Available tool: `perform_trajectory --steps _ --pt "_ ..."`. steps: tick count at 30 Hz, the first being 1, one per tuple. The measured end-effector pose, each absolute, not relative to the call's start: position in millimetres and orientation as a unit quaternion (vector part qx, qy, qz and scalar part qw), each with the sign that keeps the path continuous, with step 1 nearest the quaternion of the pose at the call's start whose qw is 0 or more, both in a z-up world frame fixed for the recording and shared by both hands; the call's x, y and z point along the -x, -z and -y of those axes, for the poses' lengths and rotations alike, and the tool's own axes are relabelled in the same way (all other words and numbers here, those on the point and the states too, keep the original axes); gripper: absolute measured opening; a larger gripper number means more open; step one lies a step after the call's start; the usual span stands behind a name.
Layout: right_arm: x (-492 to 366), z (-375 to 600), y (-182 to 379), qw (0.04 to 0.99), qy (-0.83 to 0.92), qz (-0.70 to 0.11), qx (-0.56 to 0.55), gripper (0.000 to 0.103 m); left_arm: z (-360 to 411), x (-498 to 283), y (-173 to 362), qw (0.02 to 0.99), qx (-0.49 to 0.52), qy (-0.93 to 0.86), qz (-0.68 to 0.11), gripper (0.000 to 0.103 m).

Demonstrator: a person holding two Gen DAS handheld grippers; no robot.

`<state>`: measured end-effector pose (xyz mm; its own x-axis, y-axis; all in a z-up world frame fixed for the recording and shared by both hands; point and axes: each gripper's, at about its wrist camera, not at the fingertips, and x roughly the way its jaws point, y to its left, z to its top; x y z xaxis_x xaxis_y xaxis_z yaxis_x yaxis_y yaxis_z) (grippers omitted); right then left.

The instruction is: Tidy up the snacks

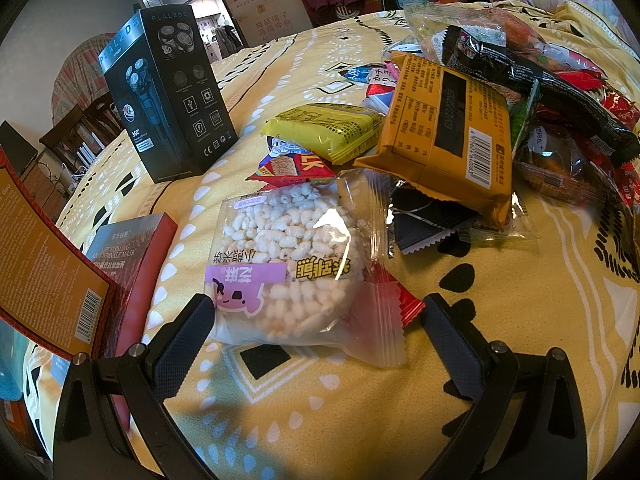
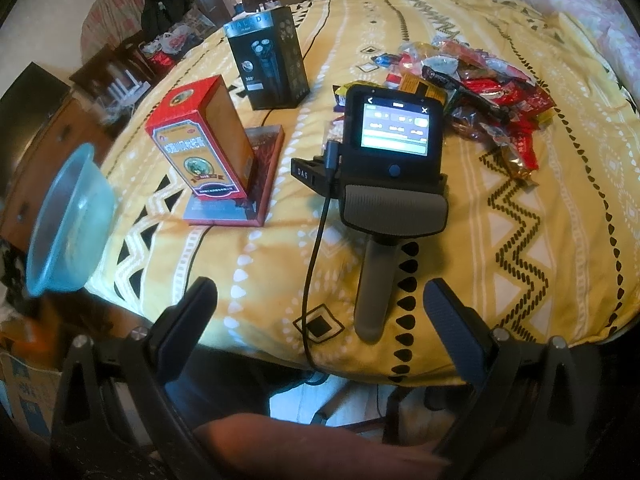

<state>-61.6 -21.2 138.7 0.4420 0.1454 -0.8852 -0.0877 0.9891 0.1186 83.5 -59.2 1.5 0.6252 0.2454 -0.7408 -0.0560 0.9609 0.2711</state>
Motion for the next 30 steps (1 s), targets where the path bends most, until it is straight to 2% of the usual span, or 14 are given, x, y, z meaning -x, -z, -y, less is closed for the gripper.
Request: perform_trajectory --steps 30 --pt "63.4 22.5 -135.7 0.844 -0.066 -0.532 -0.023 0.103 59.2 -83.5 -1.5 0.894 -0.112 -0.084 -0.425 0.103"
